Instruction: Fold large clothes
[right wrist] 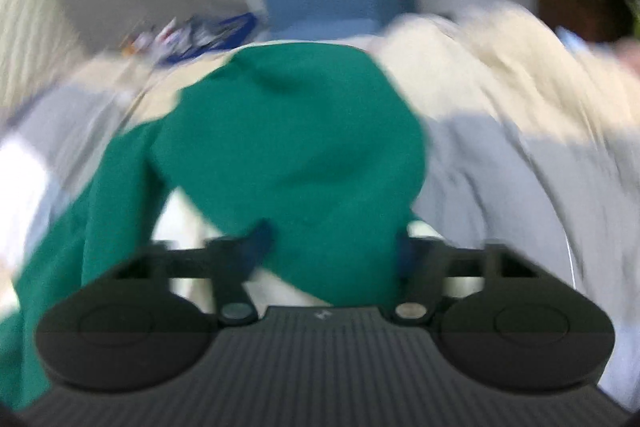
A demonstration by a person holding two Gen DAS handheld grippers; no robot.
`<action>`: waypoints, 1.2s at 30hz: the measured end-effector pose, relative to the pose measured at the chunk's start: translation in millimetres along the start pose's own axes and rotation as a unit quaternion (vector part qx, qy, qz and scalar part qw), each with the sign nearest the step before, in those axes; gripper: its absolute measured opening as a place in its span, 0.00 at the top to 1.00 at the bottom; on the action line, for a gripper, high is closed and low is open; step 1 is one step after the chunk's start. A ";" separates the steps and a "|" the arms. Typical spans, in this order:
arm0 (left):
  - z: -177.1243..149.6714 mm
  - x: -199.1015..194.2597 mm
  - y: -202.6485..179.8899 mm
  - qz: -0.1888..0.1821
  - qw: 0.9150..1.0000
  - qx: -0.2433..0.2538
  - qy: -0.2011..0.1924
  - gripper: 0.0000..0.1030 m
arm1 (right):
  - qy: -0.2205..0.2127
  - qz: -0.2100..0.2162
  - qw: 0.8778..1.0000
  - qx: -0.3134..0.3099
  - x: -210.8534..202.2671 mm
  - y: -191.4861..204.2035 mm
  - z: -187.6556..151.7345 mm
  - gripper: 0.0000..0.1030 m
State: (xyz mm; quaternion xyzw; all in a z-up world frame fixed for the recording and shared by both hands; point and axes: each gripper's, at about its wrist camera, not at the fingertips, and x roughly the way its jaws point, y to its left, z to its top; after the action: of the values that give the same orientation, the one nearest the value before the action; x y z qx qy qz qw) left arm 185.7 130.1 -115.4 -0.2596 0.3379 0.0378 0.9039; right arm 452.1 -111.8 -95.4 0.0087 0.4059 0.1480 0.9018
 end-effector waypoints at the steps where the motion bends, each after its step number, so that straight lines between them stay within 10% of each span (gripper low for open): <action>1: -0.4 0.4 -0.3 -0.001 1.000 -0.002 0.002 0.39 | 0.001 -0.003 1.000 -0.022 0.8 10.0 7.5 0.75; 14: 7.9 23.0 9.9 0.010 1.000 -0.002 -0.008 0.39 | -0.170 -0.111 0.975 -0.086 33.4 41.6 196.4 0.79; 20: 7.9 28.3 7.7 0.006 1.000 0.013 -0.013 0.39 | -0.120 -0.078 0.990 -0.008 63.5 13.5 166.2 0.70; 24: 11.5 23.7 10.3 -0.002 1.000 0.003 -0.015 0.39 | -0.125 -0.052 0.991 0.022 34.0 0.6 127.6 0.40; 36: 25.1 -22.5 -2.8 0.059 0.995 0.060 -0.057 0.38 | -0.085 -0.036 0.995 0.045 -141.1 -38.9 -8.5 0.39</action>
State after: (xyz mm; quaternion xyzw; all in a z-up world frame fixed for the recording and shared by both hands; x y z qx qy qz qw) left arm 183.9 142.5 -83.9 -0.1819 0.3023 0.0849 0.9318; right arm 367.6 -188.6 -3.5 0.0478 0.3338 0.0960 0.9365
